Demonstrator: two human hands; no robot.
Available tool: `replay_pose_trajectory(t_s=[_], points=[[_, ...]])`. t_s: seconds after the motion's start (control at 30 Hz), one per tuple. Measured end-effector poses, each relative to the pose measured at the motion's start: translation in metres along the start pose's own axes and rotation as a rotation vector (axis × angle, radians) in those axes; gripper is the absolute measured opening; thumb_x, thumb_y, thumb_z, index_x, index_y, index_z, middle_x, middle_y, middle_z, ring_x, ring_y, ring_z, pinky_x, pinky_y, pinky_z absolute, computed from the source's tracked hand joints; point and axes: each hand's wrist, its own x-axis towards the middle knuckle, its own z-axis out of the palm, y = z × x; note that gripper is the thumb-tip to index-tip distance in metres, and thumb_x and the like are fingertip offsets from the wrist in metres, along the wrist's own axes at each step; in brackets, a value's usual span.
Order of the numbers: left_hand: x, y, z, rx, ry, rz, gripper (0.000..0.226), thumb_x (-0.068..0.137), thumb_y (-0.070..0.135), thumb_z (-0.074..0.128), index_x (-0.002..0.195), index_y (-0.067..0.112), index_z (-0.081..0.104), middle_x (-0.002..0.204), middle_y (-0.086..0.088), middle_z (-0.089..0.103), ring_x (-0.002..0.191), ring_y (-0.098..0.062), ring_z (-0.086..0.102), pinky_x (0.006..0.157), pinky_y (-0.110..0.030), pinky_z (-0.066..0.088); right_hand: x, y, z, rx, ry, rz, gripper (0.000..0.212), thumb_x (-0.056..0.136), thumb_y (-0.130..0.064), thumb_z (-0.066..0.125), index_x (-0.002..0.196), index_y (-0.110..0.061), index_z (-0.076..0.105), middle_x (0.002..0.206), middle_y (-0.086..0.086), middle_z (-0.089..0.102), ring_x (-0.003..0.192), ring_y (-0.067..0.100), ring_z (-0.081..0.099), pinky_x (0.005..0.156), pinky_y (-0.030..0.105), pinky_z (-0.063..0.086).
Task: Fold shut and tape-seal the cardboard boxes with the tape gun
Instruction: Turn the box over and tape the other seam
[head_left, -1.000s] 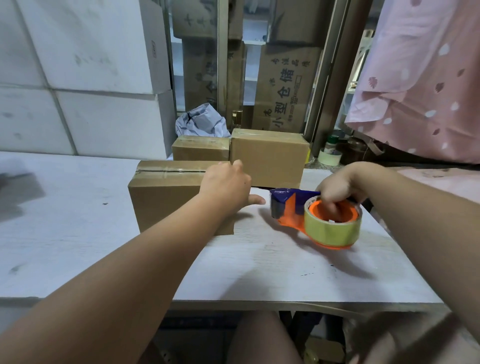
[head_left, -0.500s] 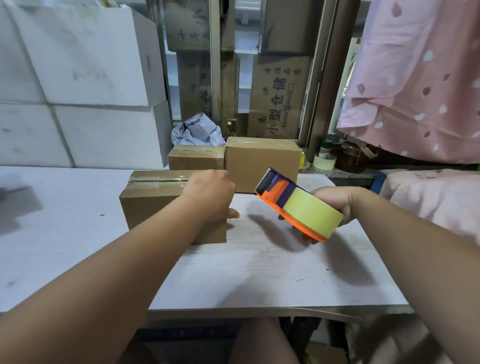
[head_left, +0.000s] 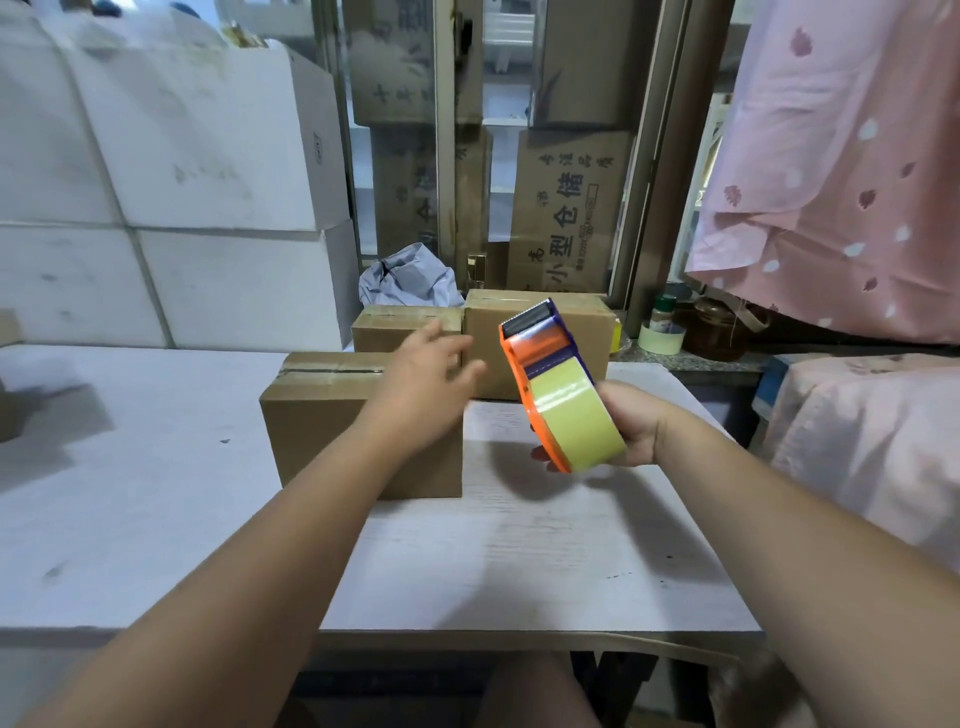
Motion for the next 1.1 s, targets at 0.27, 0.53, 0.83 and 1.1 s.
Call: replay_pose_trajectory(t_s=[0.27,0.53,0.83,1.1], points=[[-0.018,-0.087,-0.045,0.247,0.162,-0.220,0.041,0.097,0.049,0.033,0.119,0.027,0.059,0.130,0.004,0.054,0.118,-0.023,0.049,0.088,-0.036,0.039,0.008,0.018,0.028,0.167,-0.036,-0.061,0.040,0.092,-0.005,0.035,0.126,-0.005,0.056,0.093,0.014,0.061,0.086,0.034,0.060,0.075,0.040,0.050],[-0.034,-0.072,-0.049,0.462,0.068,-0.248,0.050,0.091,0.066,0.021,0.121,0.043,0.054,0.122,0.004,0.047,0.108,-0.025,0.055,0.074,-0.032,0.041,0.008,0.013,0.060,0.234,0.230,-0.147,0.029,0.082,0.008,0.032,0.086,-0.002,0.059,0.070,0.013,0.059,0.052,0.023,0.061,0.051,0.024,0.051],[-0.030,-0.063,-0.056,0.257,0.293,-0.195,0.024,0.094,0.042,0.046,0.075,0.034,0.058,0.084,0.006,0.063,0.088,-0.022,0.058,0.065,-0.029,0.040,-0.008,-0.006,0.070,0.185,0.416,-0.229,0.034,0.071,0.016,0.039,0.098,0.000,0.051,0.076,0.014,0.055,0.063,0.028,0.056,0.056,0.028,0.048],[-0.043,-0.062,-0.053,0.110,-0.036,0.027,0.020,0.092,0.044,0.052,0.100,0.037,0.069,0.105,0.018,0.064,0.101,-0.007,0.056,0.088,-0.032,0.046,-0.019,-0.020,0.079,0.076,0.412,-0.260,0.034,0.075,0.022,0.037,0.082,-0.008,0.052,0.074,0.012,0.058,0.059,0.024,0.058,0.056,0.029,0.047]])
